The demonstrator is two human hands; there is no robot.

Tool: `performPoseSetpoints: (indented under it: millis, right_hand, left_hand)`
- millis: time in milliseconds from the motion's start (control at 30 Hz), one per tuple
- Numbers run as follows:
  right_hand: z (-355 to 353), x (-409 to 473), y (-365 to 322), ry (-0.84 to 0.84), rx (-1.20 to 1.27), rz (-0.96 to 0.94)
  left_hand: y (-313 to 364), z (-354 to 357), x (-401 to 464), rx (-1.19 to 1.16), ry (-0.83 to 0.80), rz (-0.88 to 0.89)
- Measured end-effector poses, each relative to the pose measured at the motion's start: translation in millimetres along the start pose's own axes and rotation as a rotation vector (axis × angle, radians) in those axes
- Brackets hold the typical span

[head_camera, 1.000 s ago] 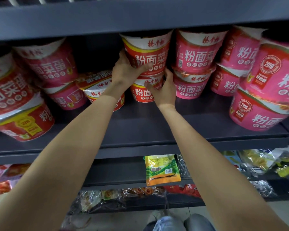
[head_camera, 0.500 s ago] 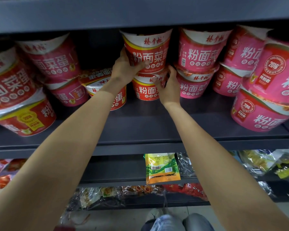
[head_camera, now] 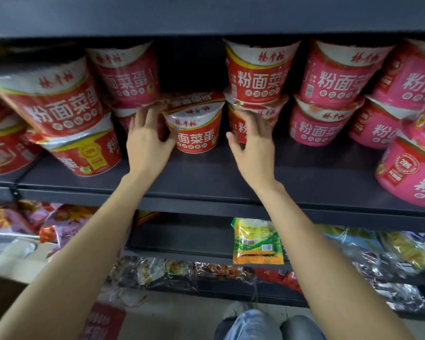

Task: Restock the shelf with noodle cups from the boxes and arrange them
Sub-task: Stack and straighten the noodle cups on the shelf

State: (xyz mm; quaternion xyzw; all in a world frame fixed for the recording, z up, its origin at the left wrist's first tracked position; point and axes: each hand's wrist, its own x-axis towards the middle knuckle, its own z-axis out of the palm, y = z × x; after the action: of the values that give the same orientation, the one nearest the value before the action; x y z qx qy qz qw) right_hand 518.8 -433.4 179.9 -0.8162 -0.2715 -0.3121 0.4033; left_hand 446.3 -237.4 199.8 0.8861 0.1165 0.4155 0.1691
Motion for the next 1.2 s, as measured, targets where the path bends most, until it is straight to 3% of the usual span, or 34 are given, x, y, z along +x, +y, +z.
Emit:
performPoseSetpoints:
  millis: [67,133,200,333,433,600,833,1000,1200]
  right_hand:
    - [17.5,5.2,-16.3,-0.084,-0.126,-0.186]
    - [35.4,13.0,-30.3,-0.163,-0.234,-0.355]
    - [52.1,22.8,-38.1,-0.250,-0.296,-0.425]
    - [69.9,44.7,-41.7,-0.230,-0.440,-0.368]
    - [78.4,51.4,-44.7,-0.226,-0.466,-0.320]
    - [87.0,58.5,-49.7,-0.257,-0.501,-0.234]
    - [96.3,73.1,-60.6,-0.372,-0.618,-0.106]
    - [97.1,68.3,-77.3,-0.289,-0.314,-0.331]
    - [106.4,64.5,-98.4,-0.452,0.096,0.073]
  left_hand:
    - [-22.3,1.7,0.8,0.008,-0.047,-0.076]
    - [-39.1,-2.0,8.2,0.009,0.013,-0.162]
    - [-54.0,-6.2,15.3,0.053,0.037,-0.126]
    - [-73.7,-1.1,26.8,0.335,-0.058,0.156]
    - [-76.9,5.3,37.0,0.500,-0.100,0.177]
    - [-99.1,-0.4,37.1,0.611,-0.008,0.340]
    - [-107.9,-4.8,36.5,0.591,0.027,0.252]
    - [-92.3,-7.6,43.9,0.563,0.041,0.189]
    - [-99.8,-6.5,39.9,0.408,0.237,0.240]
